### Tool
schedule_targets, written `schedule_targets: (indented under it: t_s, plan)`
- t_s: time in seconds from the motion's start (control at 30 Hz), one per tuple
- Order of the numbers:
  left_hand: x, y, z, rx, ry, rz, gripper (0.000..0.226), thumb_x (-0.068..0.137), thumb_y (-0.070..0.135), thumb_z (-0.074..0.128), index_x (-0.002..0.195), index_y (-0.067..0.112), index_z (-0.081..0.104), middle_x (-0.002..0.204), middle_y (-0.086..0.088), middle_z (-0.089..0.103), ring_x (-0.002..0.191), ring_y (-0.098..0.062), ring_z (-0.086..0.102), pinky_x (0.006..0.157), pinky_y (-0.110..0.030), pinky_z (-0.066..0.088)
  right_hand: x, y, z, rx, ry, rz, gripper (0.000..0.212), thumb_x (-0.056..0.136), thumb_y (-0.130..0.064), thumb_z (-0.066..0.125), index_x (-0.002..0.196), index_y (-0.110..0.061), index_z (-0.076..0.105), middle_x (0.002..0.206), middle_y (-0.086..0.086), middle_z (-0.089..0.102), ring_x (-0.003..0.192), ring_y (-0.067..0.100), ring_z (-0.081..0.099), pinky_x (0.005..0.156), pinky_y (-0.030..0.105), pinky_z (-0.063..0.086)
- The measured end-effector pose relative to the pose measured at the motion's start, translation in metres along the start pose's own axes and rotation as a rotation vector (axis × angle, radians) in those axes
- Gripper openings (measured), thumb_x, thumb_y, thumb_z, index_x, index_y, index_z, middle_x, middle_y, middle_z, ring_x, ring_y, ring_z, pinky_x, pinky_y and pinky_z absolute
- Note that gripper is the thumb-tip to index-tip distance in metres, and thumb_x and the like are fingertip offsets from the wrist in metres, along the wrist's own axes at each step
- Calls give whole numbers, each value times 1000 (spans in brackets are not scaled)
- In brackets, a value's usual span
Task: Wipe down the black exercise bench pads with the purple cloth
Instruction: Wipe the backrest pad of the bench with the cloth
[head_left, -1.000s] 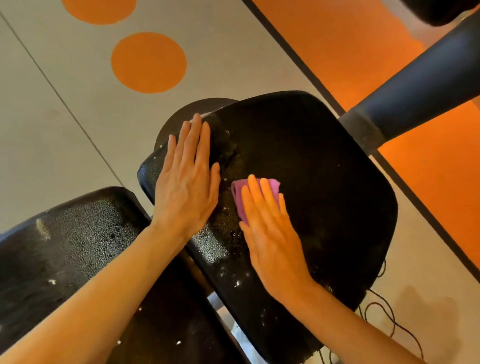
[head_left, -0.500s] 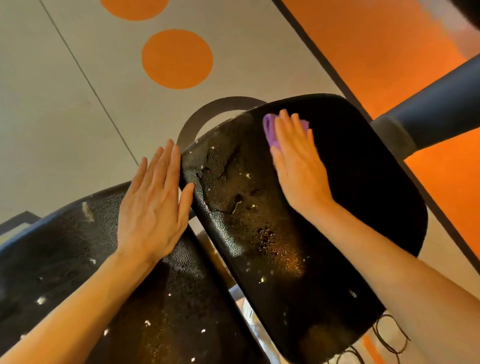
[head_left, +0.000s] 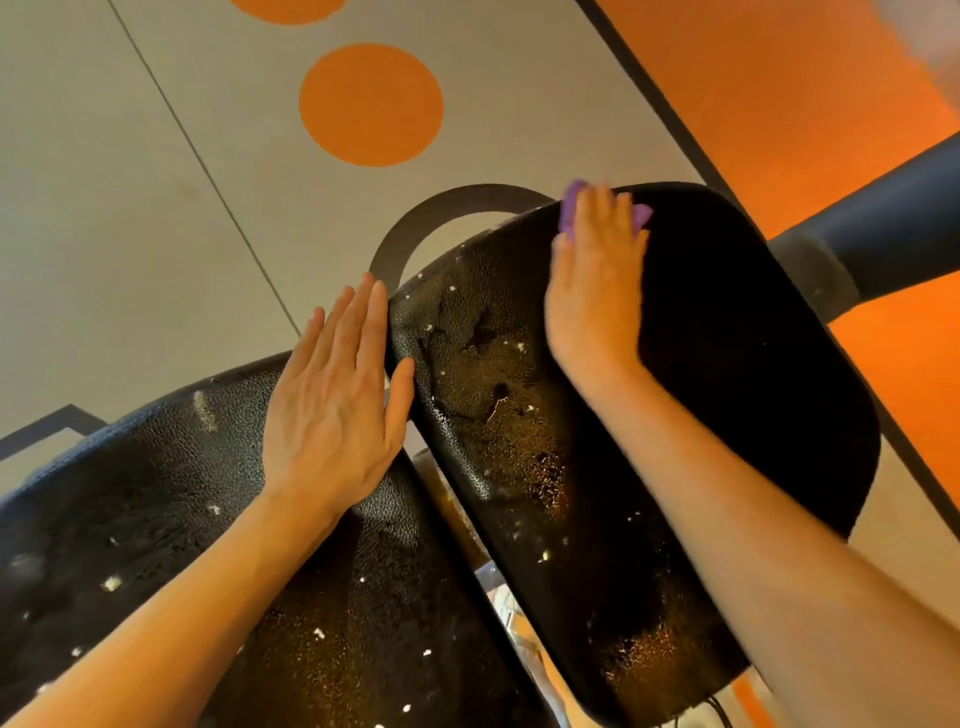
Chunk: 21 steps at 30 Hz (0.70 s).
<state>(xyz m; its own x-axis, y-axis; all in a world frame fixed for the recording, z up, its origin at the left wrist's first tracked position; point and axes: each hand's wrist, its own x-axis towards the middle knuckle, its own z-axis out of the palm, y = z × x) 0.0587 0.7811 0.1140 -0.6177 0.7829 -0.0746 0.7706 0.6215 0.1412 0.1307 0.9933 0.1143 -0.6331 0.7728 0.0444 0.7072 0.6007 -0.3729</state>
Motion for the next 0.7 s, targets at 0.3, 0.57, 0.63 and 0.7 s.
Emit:
schedule_targets:
  t_s: [0.3, 0.57, 0.63, 0.7]
  plan:
    - [0, 1, 0, -10, 22, -7, 64, 104, 44, 22, 155, 6, 17, 161, -14, 25, 150, -25, 23, 124, -39, 15, 15, 38, -12, 6, -104, -155, 49, 103, -18, 34, 150, -9, 24, 157, 13, 25, 146, 28, 20, 119, 48, 21]
    - [0, 1, 2, -35, 26, -17, 65, 103, 45, 23, 156, 9, 15, 162, -10, 21, 151, -21, 20, 125, -38, 14, -55, -44, 13, 78, -236, -642, 53, 100, -13, 41, 150, -9, 23, 159, 10, 19, 148, 24, 10, 122, 42, 10]
    - [-1, 1, 2, -31, 27, -24, 65, 103, 45, 22, 156, 8, 15, 162, -11, 23, 151, -21, 21, 125, -38, 14, -27, -7, 3, 21, -199, -621, 54, 100, -12, 43, 150, -10, 23, 158, 9, 21, 148, 22, 13, 121, 41, 10]
    - [0, 2, 1, -29, 42, -21, 65, 103, 45, 23, 156, 8, 15, 161, -12, 25, 150, -22, 22, 125, -38, 15, 0, 31, -11, 48, -157, -308, 51, 103, -18, 35, 151, -12, 20, 160, 8, 17, 148, 22, 9, 122, 43, 9]
